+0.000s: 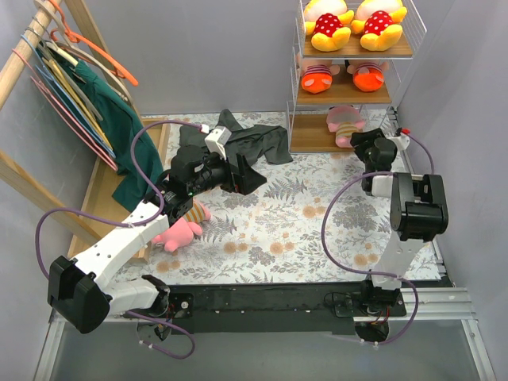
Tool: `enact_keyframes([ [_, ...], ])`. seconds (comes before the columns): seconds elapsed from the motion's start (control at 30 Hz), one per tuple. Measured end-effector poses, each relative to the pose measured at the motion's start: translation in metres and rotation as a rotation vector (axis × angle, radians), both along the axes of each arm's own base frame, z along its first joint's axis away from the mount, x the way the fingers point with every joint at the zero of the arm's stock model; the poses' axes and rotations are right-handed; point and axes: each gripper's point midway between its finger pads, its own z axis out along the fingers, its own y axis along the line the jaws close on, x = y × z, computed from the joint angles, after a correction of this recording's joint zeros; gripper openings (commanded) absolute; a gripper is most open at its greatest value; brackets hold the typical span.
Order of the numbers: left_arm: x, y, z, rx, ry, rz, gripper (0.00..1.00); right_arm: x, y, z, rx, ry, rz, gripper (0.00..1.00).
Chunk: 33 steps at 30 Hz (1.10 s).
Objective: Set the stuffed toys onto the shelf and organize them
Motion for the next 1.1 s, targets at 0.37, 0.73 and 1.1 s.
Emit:
enact_keyframes([
  [0.37,0.026,0.037,-0.023,0.149,0.110,0.284,0.98,-0.089,0.035,0.003,0.103,0.083,0.151,0.58],
  [0.73,0.033,0.115,-0.116,0.534,0.356,0.673,0.78,-0.157,0.111,0.011,0.085,0.105,0.455,0.58],
  [1.1,0.037,0.157,-0.193,0.916,0.502,0.804,0.70,-0.189,0.137,0.052,0.035,-0.021,0.615,0.58],
])
